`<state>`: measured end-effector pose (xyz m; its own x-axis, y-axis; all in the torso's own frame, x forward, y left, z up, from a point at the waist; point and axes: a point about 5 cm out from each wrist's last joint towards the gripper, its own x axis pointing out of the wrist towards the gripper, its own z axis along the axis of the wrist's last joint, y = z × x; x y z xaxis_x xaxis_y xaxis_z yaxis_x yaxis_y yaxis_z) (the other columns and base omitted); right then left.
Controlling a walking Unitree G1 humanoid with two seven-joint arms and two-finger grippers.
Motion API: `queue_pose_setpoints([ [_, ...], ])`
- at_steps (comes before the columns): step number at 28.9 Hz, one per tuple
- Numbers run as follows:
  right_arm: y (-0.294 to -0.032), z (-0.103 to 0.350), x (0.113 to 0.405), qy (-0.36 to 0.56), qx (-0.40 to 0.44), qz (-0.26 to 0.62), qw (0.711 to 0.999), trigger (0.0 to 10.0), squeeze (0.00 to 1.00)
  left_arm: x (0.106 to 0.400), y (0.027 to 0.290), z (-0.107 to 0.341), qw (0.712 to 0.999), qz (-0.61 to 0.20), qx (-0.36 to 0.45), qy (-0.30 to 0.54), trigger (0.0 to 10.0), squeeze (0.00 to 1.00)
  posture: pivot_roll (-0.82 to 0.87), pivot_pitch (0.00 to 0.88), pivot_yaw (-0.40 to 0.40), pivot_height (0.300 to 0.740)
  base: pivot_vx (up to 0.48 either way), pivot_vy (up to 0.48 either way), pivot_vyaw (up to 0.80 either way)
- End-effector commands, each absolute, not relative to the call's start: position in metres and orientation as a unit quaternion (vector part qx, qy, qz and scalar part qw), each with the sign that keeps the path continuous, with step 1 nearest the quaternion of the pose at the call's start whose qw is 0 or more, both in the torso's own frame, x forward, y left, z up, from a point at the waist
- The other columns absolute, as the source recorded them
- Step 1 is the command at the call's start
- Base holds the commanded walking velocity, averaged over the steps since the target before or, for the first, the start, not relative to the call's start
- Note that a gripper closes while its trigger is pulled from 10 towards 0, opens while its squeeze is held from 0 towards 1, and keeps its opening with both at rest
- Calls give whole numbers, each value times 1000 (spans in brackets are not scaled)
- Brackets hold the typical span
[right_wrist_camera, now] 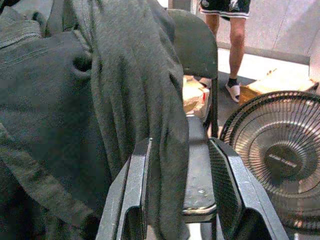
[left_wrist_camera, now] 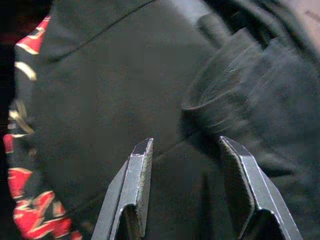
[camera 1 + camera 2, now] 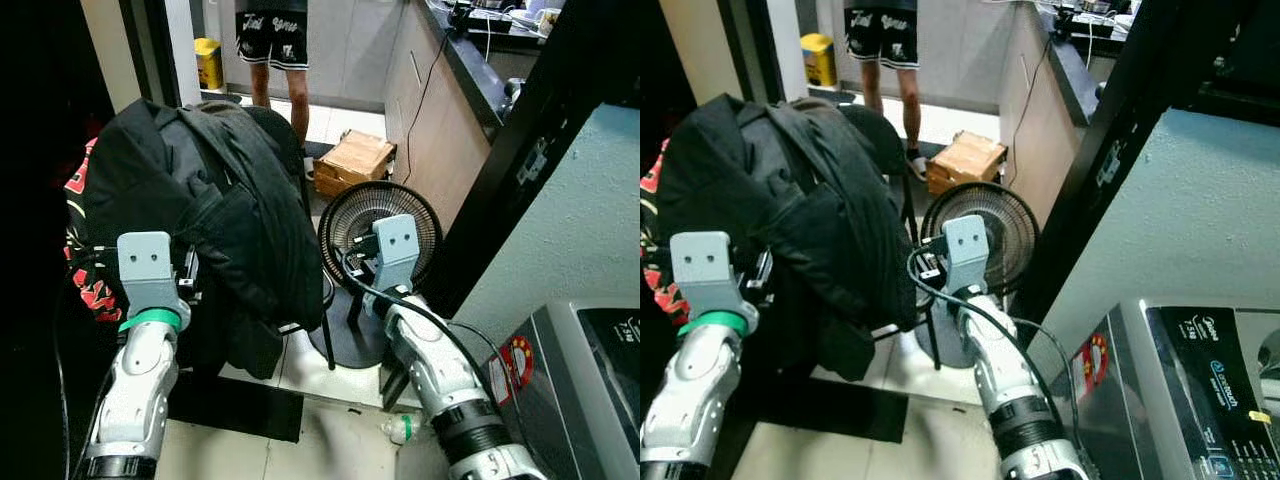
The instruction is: Clothes washing
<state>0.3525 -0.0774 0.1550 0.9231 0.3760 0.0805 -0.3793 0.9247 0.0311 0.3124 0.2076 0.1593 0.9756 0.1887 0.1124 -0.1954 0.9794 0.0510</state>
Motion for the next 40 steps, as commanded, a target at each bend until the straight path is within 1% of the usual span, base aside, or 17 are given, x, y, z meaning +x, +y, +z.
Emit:
queue_pose_setpoints([
  [1,-83,147,350,-27,24,178,983,10000,0,312,210,153,994,96,36,-40,10000,0,162,0,29,740,0,0,0],
  [3,-83,146,349,-26,25,176,984,10000,0,312,211,153,994,94,40,-38,10000,0,162,0,29,740,0,0,0],
  [9,-84,142,346,-25,39,164,985,10000,0,312,211,155,994,85,50,-39,10000,0,186,0,62,740,0,0,0],
  [12,-83,142,345,-28,45,158,986,10000,0,311,210,156,995,80,48,-41,10000,0,189,2,71,740,0,0,0],
  [13,-84,144,345,-39,54,148,987,10000,0,310,209,158,995,73,33,-53,10000,0,187,2,78,740,0,0,0],
  [16,-94,153,346,-77,81,104,988,10000,0,310,212,162,993,73,-1,-89,10000,0,174,1,66,740,0,0,0],
  [19,-98,154,346,-84,80,93,989,10000,0,311,214,162,993,76,2,-92,10000,0,174,1,66,740,0,0,0],
  [20,-105,151,346,-81,77,83,990,10000,0,310,215,161,993,74,2,-92,10000,0,153,0,43,740,0,0,0],
  [23,-118,148,346,-74,67,68,993,10000,0,308,217,156,993,72,8,-88,10000,0,141,0,41,740,0,0,0],
  [29,-122,150,345,-79,56,68,993,10000,0,305,209,152,994,61,-1,-92,10000,0,124,0,35,740,0,0,0],
  [31,-121,151,345,-81,42,70,993,10000,0,306,207,153,994,62,-8,-95,10000,0,122,0,33,740,259,0,0],
  [34,-116,152,345,-86,28,80,993,10000,0,308,204,155,993,64,-13,-99,10000,0,121,0,30,740,330,0,800],
  [40,-115,153,345,-85,35,84,992,10000,0,309,205,156,993,65,-17,-101,10000,0,122,2,26,740,369,0,800],
])
